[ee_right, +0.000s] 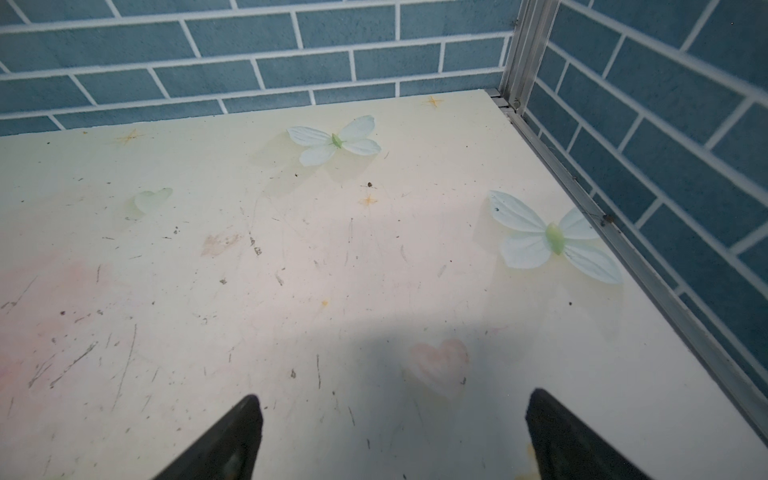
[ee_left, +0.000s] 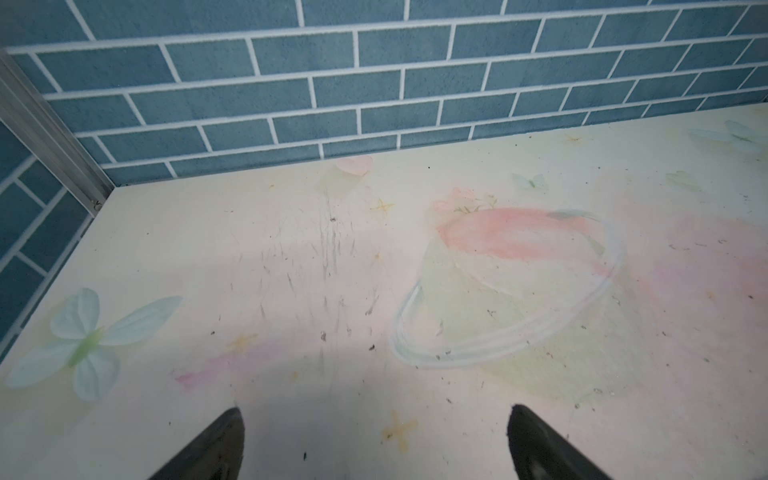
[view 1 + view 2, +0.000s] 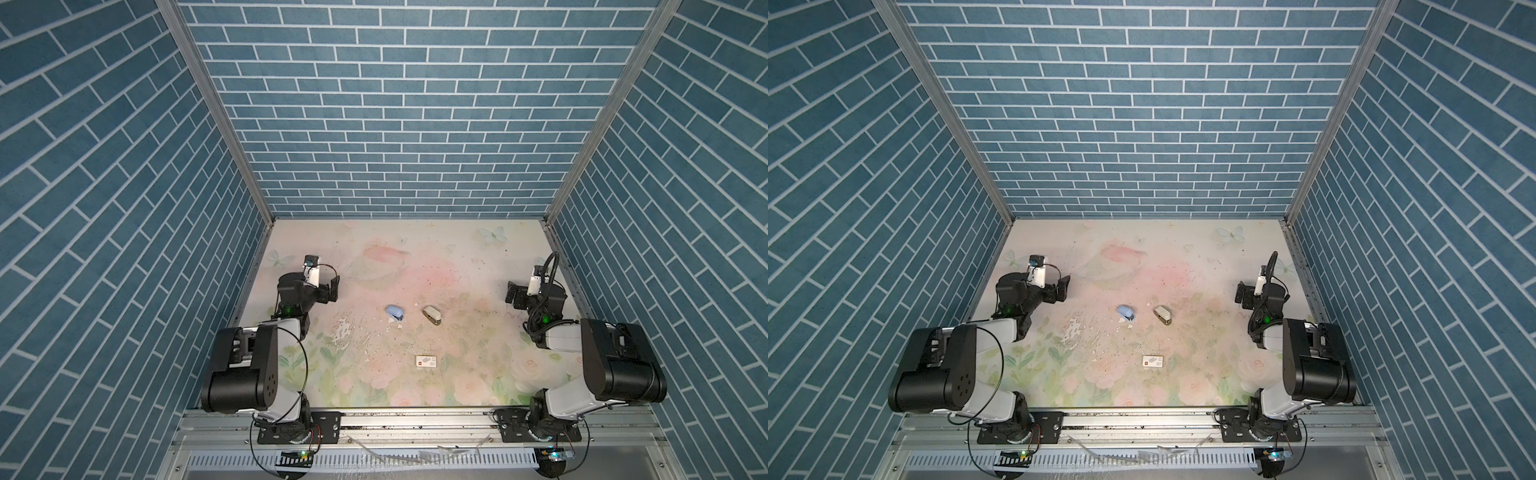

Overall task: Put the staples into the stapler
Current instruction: 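Move the left gripper over the staple box while the right approaches the stapler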

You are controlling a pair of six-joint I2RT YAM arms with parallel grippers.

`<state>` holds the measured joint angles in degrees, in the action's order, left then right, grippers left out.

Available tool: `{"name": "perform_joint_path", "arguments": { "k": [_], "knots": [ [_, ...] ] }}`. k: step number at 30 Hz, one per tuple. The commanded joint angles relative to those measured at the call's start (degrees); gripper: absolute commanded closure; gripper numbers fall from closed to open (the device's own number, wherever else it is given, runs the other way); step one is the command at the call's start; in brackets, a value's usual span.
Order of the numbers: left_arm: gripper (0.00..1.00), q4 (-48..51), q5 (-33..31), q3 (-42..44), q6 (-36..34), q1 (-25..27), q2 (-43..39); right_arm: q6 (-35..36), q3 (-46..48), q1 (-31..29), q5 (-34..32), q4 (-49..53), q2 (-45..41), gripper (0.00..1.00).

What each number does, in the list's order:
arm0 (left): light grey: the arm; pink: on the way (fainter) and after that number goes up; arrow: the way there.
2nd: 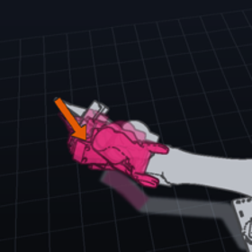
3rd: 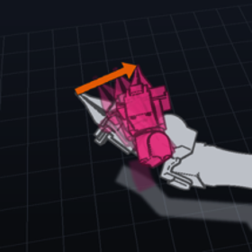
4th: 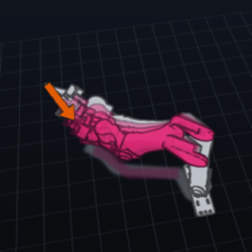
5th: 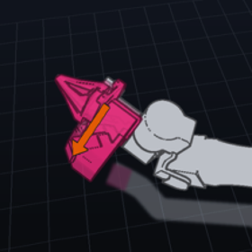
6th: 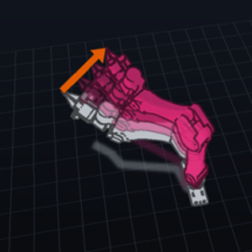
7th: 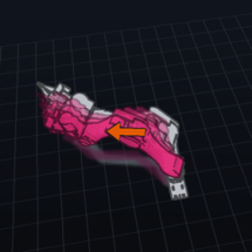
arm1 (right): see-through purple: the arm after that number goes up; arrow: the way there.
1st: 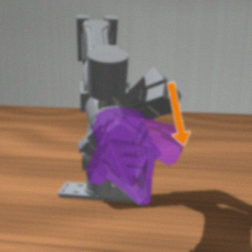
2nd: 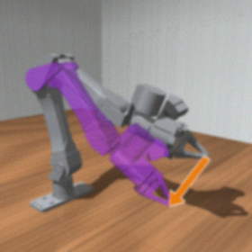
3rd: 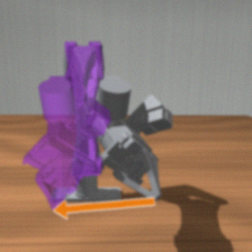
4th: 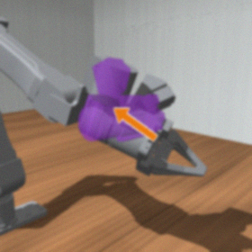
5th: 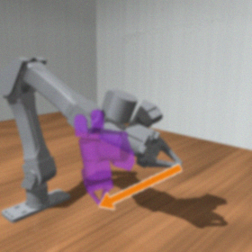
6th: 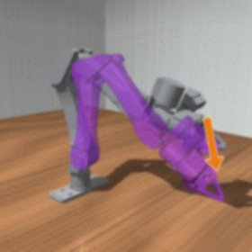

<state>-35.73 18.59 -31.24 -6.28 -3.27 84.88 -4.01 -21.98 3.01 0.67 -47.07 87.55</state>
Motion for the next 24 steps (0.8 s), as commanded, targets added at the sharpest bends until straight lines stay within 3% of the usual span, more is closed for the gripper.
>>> {"name": "perform_joint_path", "arguments": {
  "k": [1, 6, 9, 12, 15, 19, 24],
  "knots": [
    [0.01, 13.38, 2.55, -4.79, -0.96, 0.35, -2.28, 0.49, -2.57, -0.06, -2.66, 3.29, -1.57, 0.01],
    [0.00, 27.18, 4.08, -10.72, -7.15, 0.37, -6.36, -0.62, -8.59, -0.37, -2.99, 20.52, -8.53, 0.01],
    [0.00, 32.80, 4.83, -12.76, -9.79, 0.37, -9.75, -8.38, -12.93, -0.46, -3.11, 33.91, -15.20, 0.01],
    [0.00, 38.92, 6.14, -15.39, -11.29, 0.37, -13.11, -14.17, -18.31, -0.39, 5.86, 47.48, -22.29, 0.01],
    [0.00, 43.37, 8.89, -17.69, -12.77, 0.36, -15.54, -18.69, -16.19, -0.35, 21.29, 46.14, -25.64, 0.01],
    [0.00, 48.15, 12.28, -21.94, -10.53, 0.38, -16.27, -24.37, -16.49, -0.54, 28.07, 52.72, -25.40, 0.01],
    [0.00, 67.25, 19.38, -35.72, -14.99, 1.39, -9.92, -26.74, -15.26, -0.72, 27.35, 63.65, -30.33, 0.01]
  ]
}}
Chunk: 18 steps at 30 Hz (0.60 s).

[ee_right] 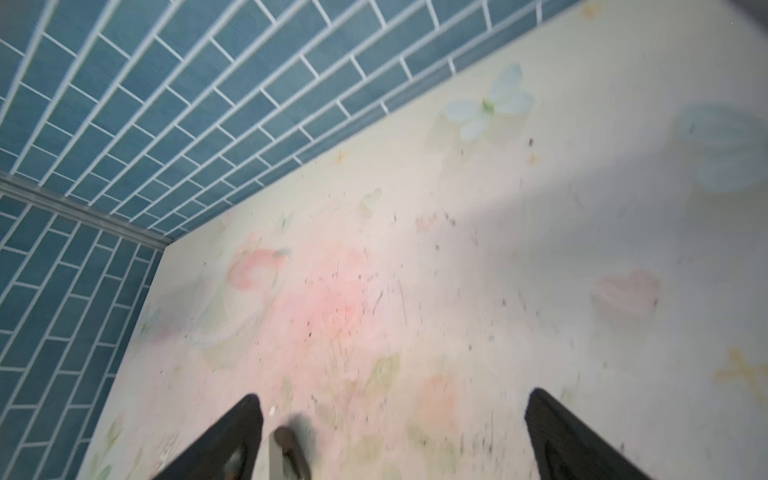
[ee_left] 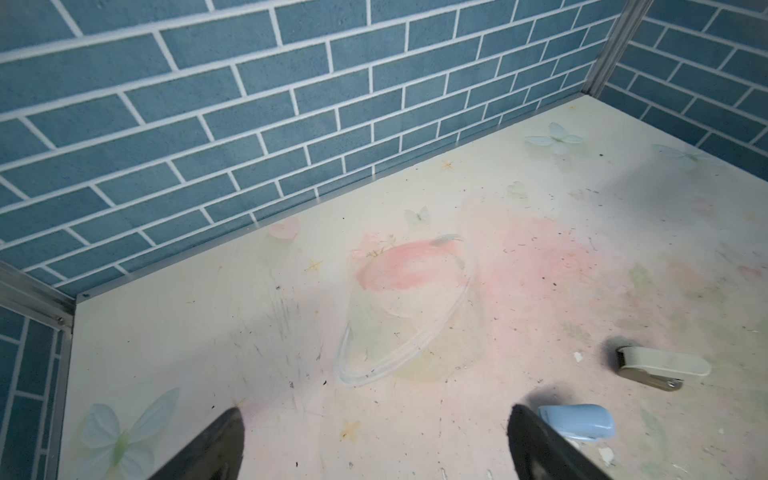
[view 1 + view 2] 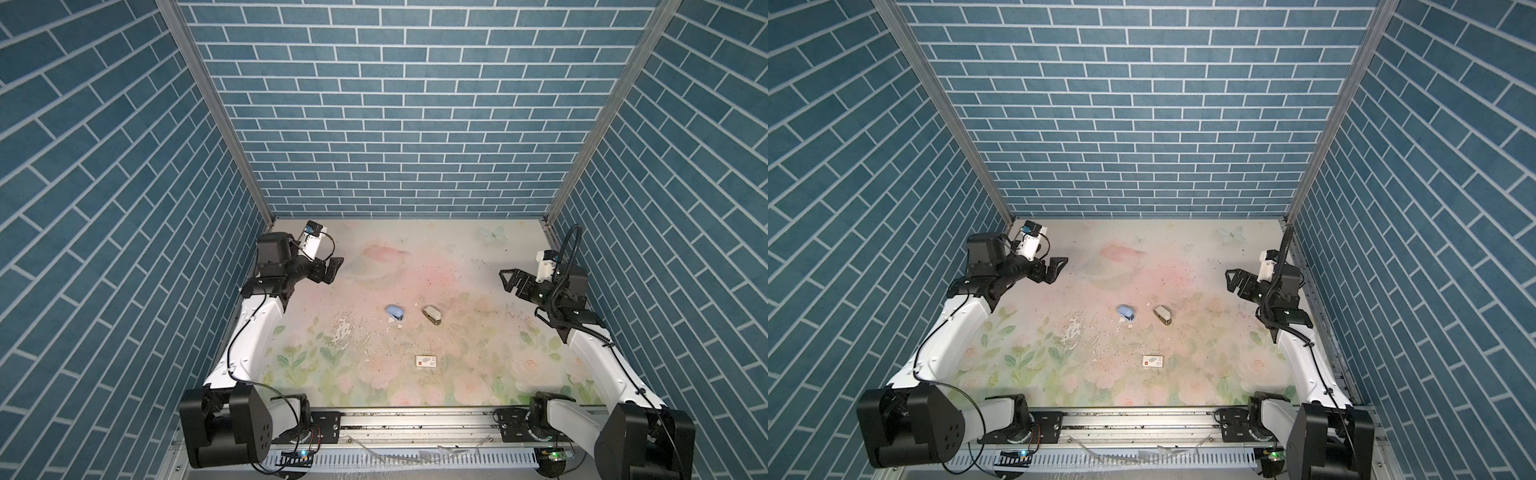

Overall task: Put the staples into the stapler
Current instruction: 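Move the left gripper over the staple box while the right approaches the stapler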

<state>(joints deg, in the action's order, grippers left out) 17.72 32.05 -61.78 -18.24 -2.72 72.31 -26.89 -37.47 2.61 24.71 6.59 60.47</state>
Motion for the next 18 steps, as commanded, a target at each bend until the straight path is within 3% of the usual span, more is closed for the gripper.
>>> {"name": "perform_joint_path", "arguments": {
  "k": [1, 7, 12, 18],
  "knots": [
    [0.00, 16.79, 7.60, -7.02, -4.73, 1.15, 3.67, -3.65, 0.39, -0.37, 3.41, 11.72, -4.42, 0.02],
    [0.00, 20.49, 6.93, -9.30, -8.23, 5.95, 6.22, -4.30, 2.13, -1.44, 8.05, 18.64, -6.97, 0.12],
    [0.00, 25.53, 1.17, -9.21, -15.42, 16.33, 6.62, -5.36, 4.46, -5.38, 12.08, 20.12, -6.86, 0.16],
    [0.00, 27.98, -1.84, -8.66, -18.86, 24.29, 8.69, -6.48, 5.96, -12.96, 15.81, 19.39, -5.57, 0.17]
  ]
}}
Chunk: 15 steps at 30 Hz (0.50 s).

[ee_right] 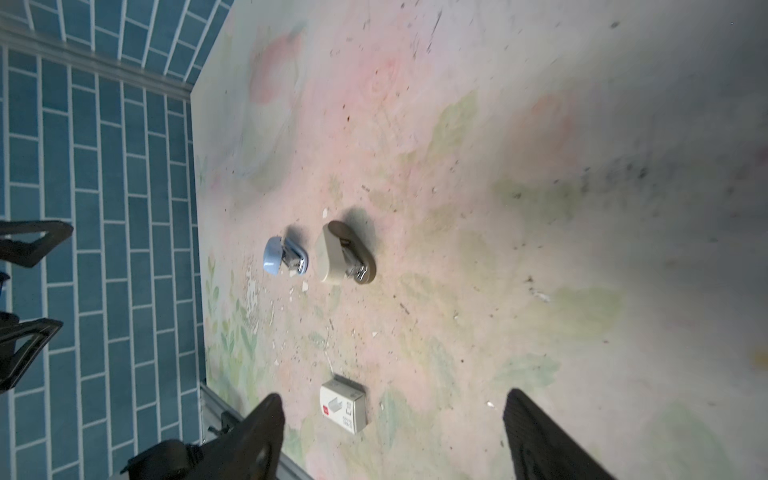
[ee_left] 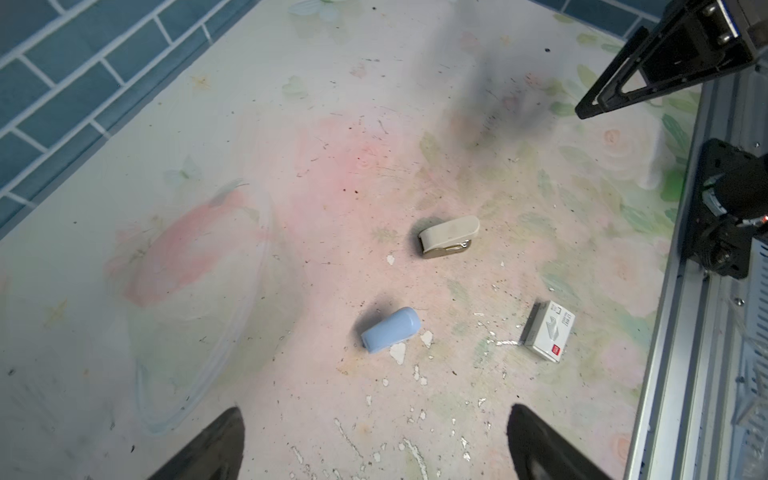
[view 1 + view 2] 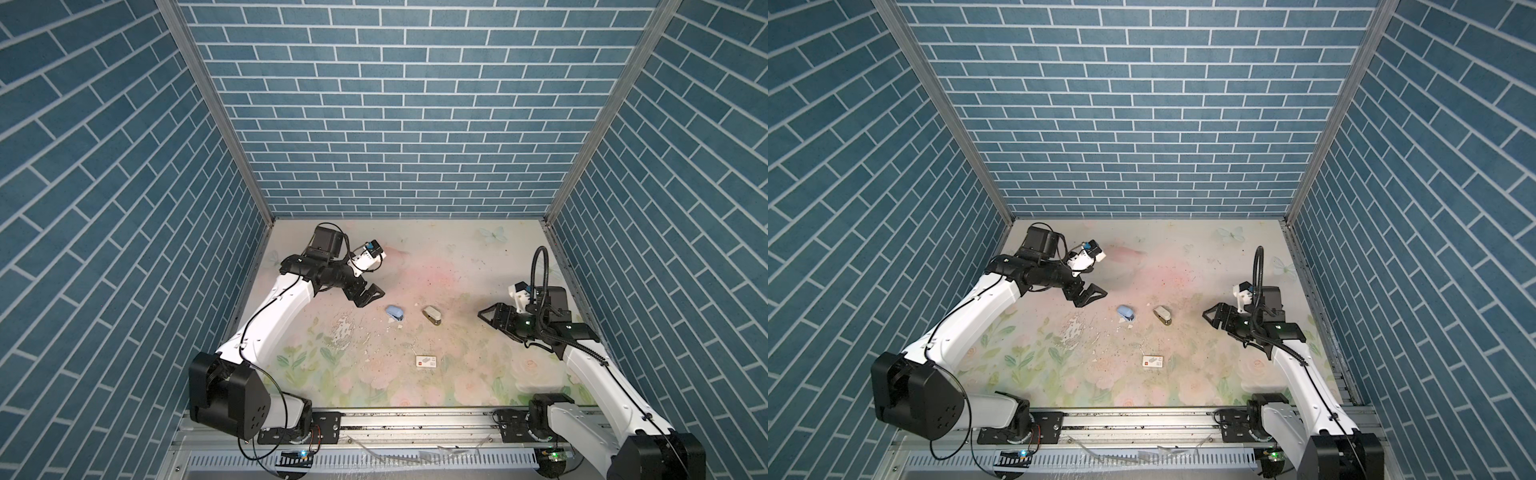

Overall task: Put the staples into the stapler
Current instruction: 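Move the left gripper over the staple box while the right approaches the stapler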

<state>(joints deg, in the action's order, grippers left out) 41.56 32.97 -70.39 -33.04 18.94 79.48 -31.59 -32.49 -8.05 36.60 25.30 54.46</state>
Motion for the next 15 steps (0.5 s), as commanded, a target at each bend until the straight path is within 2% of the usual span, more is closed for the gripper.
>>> {"name": "perform_joint_path", "arguments": {
  "k": [1, 7, 11, 15],
  "knots": [
    [0.00, 4.71, -3.14, -0.10, -4.84, 3.79, 1.85, -2.10, 1.47, -3.37, 4.80, -0.10, 0.68, 0.17],
    [0.01, 5.06, -5.59, 0.43, -3.57, 12.02, 3.98, -3.68, 5.21, -8.32, 5.80, -2.34, 0.86, 0.22],
    [0.02, 1.73, -5.24, 3.58, 0.01, 16.95, 4.34, -7.26, 9.68, -8.71, 7.67, -6.54, -2.10, 0.25],
    [0.08, -1.42, -4.89, 5.89, 2.56, 20.96, 6.17, -12.26, 14.98, -8.74, 12.62, -14.64, -4.49, 0.28]
  ]
}}
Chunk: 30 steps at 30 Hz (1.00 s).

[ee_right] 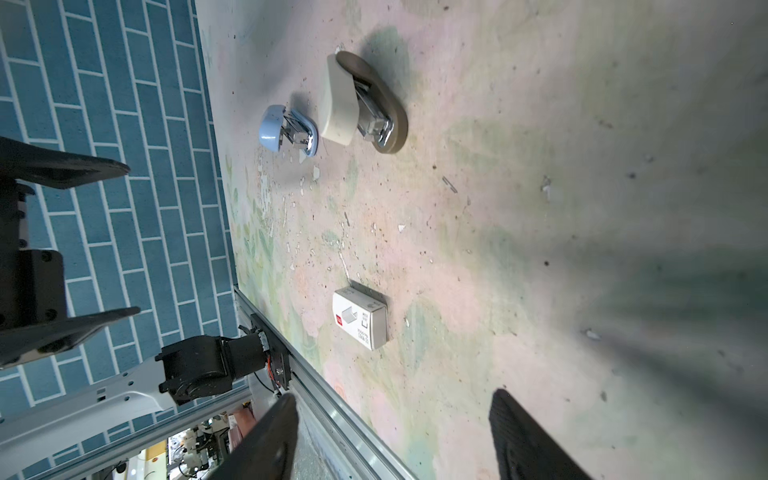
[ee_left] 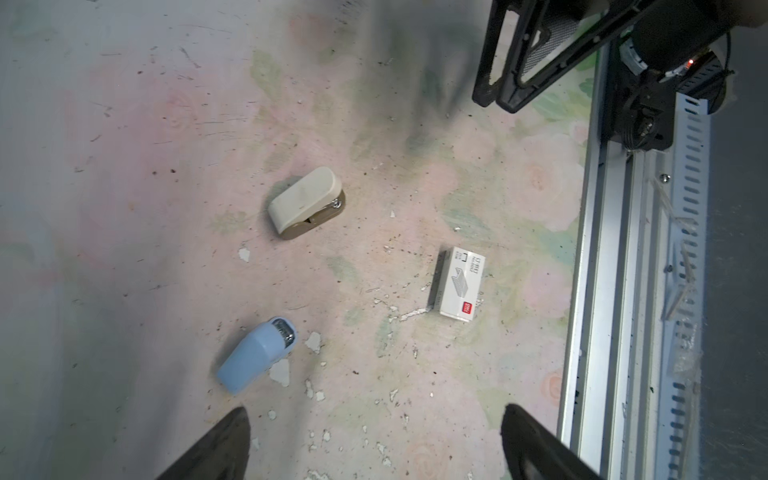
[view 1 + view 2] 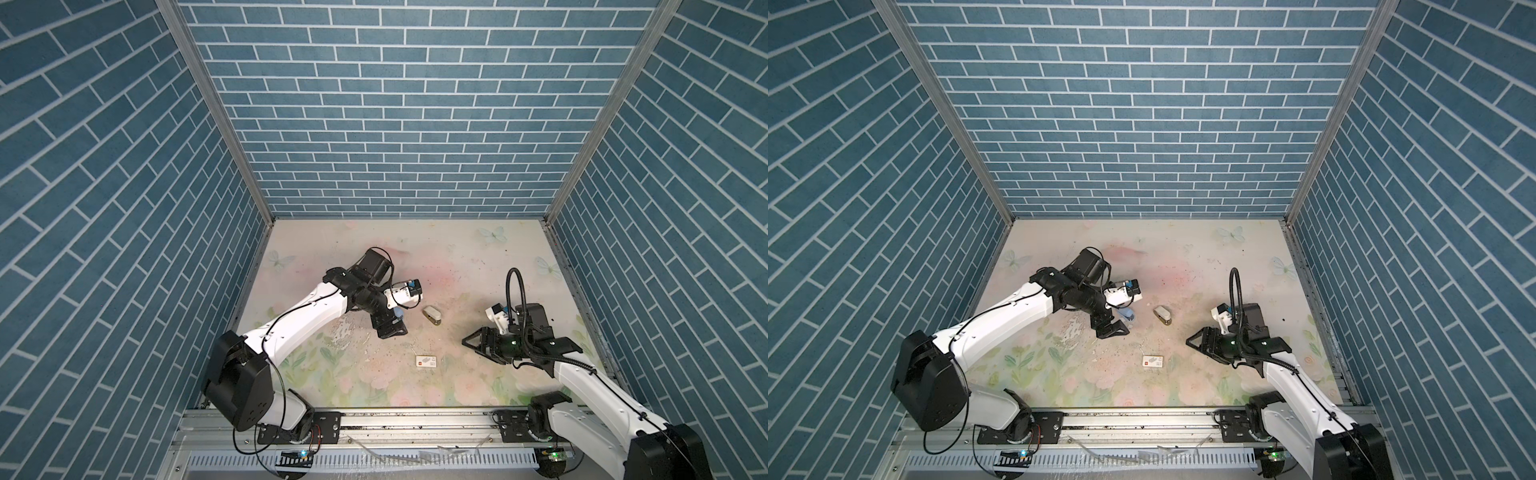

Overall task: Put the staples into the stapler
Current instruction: 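Move the left gripper over the staple box while the right approaches the stapler, then lower the left gripper and grasp the white staple box at its end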

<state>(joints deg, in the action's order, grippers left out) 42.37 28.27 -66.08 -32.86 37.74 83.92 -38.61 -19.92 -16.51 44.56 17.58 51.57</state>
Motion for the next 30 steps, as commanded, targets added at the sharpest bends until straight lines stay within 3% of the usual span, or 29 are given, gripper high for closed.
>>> {"name": "perform_joint_path", "arguments": {
  "k": [1, 8, 17, 23, 30],
  "knots": [
    [0.09, -2.73, -0.56, 1.94, 2.48, 3.26, 2.06, -6.26, 3.22, -0.28, 5.36, -8.32, -1.73, 0.29],
    [0.14, -10.79, -0.91, 7.84, 3.70, 9.25, 3.28, -6.61, 2.01, -0.28, 6.37, -8.07, 1.29, 0.34],
    [0.16, -19.51, -5.83, 12.53, 6.69, 14.88, 6.64, -10.50, 1.28, 1.75, -1.69, -4.81, 0.26, 0.42],
    [0.19, -21.95, -7.21, 12.96, 6.77, 16.20, 9.46, -11.10, 1.97, 6.42, 0.24, -2.07, -2.09, 0.46],
    [0.23, -23.95, -9.05, 14.05, 6.45, 17.29, 11.23, -9.67, 2.24, 7.50, 0.91, 1.39, -4.71, 0.46]
  ]
}}
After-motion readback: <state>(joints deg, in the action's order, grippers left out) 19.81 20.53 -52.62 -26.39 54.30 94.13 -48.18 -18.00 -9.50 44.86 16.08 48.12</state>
